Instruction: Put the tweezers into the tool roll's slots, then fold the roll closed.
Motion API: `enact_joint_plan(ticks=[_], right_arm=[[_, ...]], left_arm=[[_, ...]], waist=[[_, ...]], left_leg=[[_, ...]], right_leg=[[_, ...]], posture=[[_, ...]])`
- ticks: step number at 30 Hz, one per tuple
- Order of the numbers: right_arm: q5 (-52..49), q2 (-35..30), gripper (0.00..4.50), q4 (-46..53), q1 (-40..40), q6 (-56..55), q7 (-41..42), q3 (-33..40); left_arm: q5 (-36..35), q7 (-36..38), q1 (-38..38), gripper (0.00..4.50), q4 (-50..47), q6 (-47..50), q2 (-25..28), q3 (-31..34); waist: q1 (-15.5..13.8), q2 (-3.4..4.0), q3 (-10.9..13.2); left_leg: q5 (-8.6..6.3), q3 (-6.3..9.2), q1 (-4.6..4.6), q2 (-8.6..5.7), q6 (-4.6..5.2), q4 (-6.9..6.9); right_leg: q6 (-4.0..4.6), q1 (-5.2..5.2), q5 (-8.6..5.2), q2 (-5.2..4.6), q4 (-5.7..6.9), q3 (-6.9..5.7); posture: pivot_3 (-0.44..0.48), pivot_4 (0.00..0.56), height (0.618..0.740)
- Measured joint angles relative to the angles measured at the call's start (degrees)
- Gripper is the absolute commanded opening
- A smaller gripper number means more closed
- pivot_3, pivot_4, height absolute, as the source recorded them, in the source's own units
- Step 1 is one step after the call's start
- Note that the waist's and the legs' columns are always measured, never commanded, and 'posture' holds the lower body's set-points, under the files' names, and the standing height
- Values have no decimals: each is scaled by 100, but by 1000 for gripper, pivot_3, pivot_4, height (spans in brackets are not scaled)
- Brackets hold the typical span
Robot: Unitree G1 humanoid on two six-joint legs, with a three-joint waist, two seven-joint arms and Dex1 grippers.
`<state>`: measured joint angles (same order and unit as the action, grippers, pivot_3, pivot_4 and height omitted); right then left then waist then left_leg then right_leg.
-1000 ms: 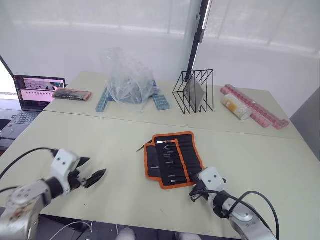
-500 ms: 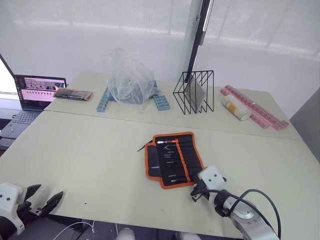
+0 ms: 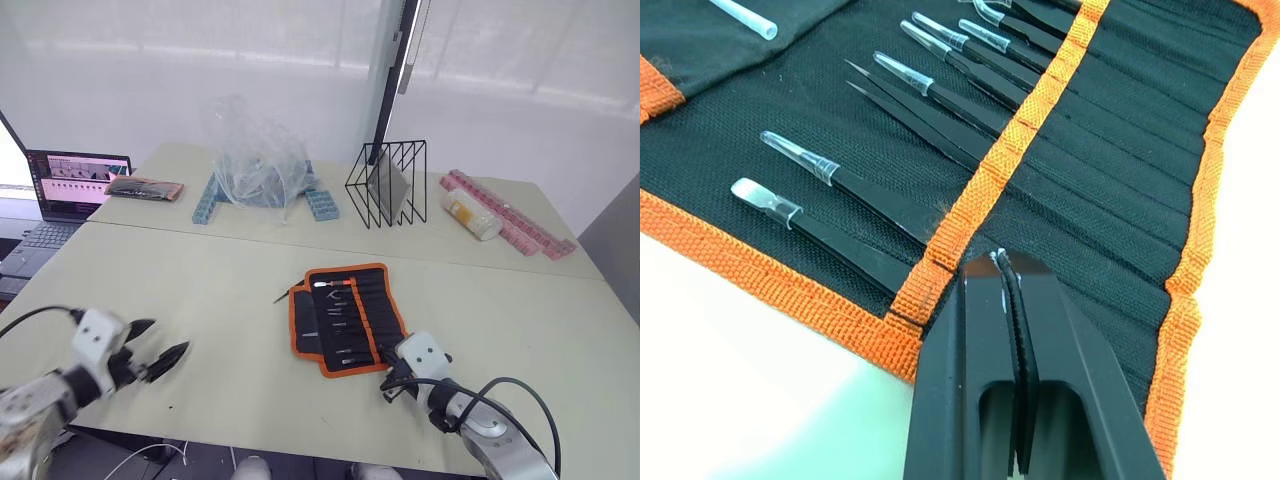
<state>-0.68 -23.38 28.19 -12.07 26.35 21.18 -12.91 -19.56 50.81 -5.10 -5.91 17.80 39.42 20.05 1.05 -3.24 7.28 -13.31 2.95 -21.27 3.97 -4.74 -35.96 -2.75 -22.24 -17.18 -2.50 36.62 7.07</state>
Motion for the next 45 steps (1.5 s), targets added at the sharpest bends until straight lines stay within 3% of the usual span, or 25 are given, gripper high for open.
enact_joint_plan(ticks=[6, 11, 16, 21, 35, 45], right_arm=[[-1, 65, 0, -12, 33, 1, -25, -5], [1, 130, 0, -48, 48, 2, -109, 8], [0, 186, 0, -71, 47, 2, -182, 23], [1, 187, 0, -70, 5, 3, -268, 50], [3, 191, 0, -72, -22, 11, -325, 54], [1, 222, 0, -72, 23, 10, -311, 1]], left_arm=[[583, 192, 1448, 4434, 1042, -73, -105, -1415], [1146, 118, 2733, 4434, 2087, -265, -544, -2237], [1547, -10, 3656, 4434, 3071, -557, -988, -2685], [1723, -14, 4122, 4434, 3784, -823, -1293, -2831], [1865, 200, 4265, 40, 4031, -1127, -1517, -3135], [1728, 191, 4067, 40, 3615, -729, -1363, -2926]], waist=[[58, -4, -1], [55, -7, -2], [52, -10, -3], [-21, -9, -4], [-36, 4, -13], [23, 6, -14]], left_leg=[[29, 2, 0, -3, 48, 5], [30, 8, -3, -10, 50, 3], [30, 15, -6, -17, 50, 2], [31, 23, -4, -25, 51, -1], [33, 26, 9, -26, 54, -3], [33, 26, 6, -23, 54, 9]], right_leg=[[-5, 3, 4, 10, 13, 1], [-12, 10, 8, 13, 14, 2], [-24, 17, 14, 15, 14, 6], [-25, 26, 15, 15, 13, 6], [-24, 55, 13, 14, 7, 8], [-24, 43, 12, 15, 5, 7]], posture=[[0, 150, 720], [0, 150, 720], [0, 150, 720], [0, 150, 720], [0, 150, 720], [0, 150, 720]])
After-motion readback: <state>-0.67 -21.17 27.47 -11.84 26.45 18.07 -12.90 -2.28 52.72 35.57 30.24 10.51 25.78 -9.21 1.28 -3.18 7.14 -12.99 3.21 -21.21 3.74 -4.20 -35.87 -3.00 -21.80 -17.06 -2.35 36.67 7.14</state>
